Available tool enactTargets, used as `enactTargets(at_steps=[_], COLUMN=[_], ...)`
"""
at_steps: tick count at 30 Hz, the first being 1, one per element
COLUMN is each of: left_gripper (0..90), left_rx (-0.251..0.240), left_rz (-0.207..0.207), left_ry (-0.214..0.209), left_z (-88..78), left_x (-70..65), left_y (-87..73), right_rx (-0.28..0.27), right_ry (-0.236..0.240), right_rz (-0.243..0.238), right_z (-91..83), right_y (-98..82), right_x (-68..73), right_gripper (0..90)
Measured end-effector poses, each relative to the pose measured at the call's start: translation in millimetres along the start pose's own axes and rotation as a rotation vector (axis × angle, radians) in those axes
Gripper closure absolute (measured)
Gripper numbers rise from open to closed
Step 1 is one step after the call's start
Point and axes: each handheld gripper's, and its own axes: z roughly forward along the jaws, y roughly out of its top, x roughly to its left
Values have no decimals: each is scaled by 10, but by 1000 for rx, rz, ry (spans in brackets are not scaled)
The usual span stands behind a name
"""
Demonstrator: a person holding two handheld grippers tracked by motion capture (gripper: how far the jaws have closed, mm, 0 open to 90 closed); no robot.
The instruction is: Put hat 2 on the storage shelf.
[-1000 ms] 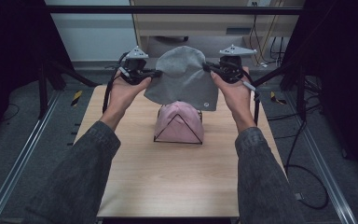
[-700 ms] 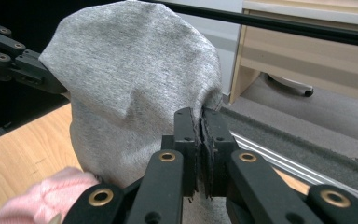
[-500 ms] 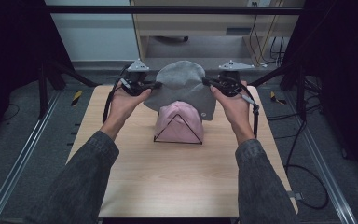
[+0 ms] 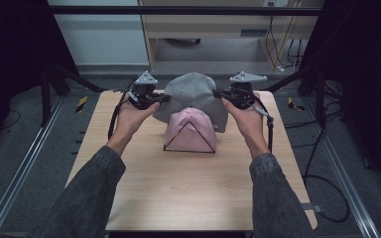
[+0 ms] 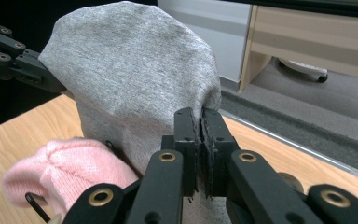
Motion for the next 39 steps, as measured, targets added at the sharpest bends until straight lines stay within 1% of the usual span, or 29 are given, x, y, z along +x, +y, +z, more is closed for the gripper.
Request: enactTargets(at_steps=[3,6,11,16,18,22,29,32,34,35,37,39], left_gripper=[877,878,878,877,878,878,878,878,878,878,878,878], left_rx=[11,12,20,20,21,39,40,35,39,41,49,37], left_rz=[-4,-11,-20,-15,-23,-21,-32,-40,-51,-51,-58,-72], left_ry=[-8,-6,-12,-16,-16,-14,-13,-10,-10,-10,-10,-19], left_z=[26,49,84,80,85,114,135,135,138,141,148,147], left_x=[-4,-6,-5,-19,-24,-38,-34,-14,-3,3,7,15], left_y=[-67,-118,-196,-229,-247,-290,-358,-402,-436,-452,-478,-497], right_rx=[13,29,38,47,48,61,71,79,83,85,88,85], right_ry=[-2,-3,-1,-4,-3,-1,7,16,23,26,32,37], right_rz=[-4,-5,-9,-13,-16,-14,-13,-16,-19,-18,-11,-4], right_z=[28,52,85,92,87,84,99,115,127,133,143,152], right_y=[-51,-94,-137,-164,-169,-188,-249,-285,-308,-318,-333,-346], right_x=[9,15,26,35,36,43,41,57,71,77,81,72], right_gripper=[862,862,862,862,862,862,862,861,861,861,860,861])
